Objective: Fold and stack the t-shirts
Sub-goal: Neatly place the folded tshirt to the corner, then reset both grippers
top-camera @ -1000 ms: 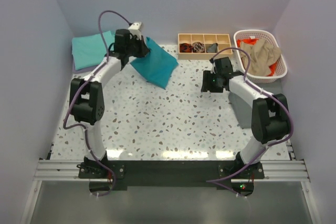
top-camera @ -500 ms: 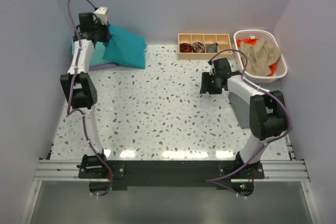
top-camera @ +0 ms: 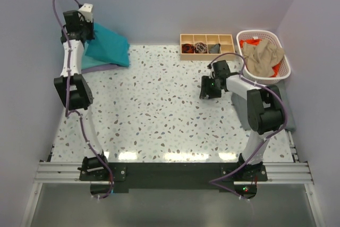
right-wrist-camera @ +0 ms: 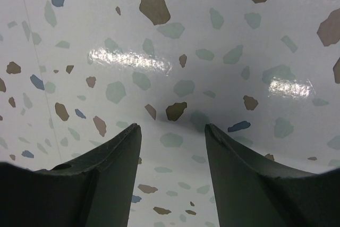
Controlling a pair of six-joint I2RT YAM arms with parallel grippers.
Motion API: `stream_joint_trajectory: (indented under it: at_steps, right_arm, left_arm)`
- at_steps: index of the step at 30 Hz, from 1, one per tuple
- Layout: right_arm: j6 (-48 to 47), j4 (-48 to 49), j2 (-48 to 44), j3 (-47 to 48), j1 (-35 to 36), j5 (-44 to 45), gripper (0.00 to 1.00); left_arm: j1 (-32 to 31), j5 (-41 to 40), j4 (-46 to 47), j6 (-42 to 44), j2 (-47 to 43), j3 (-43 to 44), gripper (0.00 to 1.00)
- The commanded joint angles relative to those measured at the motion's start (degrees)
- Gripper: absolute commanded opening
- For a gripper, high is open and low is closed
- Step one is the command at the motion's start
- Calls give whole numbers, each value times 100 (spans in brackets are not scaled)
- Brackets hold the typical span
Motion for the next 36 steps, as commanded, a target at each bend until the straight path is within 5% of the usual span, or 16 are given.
stream_joint_trajectory:
  at_steps: [1, 13, 17, 18, 25, 33, 36]
  right_arm:
    - [11, 121, 40, 222, -5, -189, 56]
    - [12, 77, 295, 389, 4, -391, 56]
    - [-15, 51, 321, 380, -5, -382, 56]
    - [-15, 51, 330, 380, -5, -391, 56]
    - [11, 112, 286, 310, 4, -444, 56]
    - [117, 393, -91, 108, 4, -566, 56]
    - [161, 368, -293, 29, 13, -584, 57]
  left_arm:
    - [383, -293, 616, 36, 60, 108, 0]
    - [664, -504, 1116, -70, 104, -208, 0]
    - [656, -766, 1301, -219, 157, -637, 89]
    - [664, -811, 1336, -228, 122, -726, 100]
    - [656, -1514, 1951, -219, -895, -1692, 100]
    - [-99, -1119, 2259, -562, -2680, -2923, 100]
    - [-495, -585, 2462, -1394, -3279, -3468, 100]
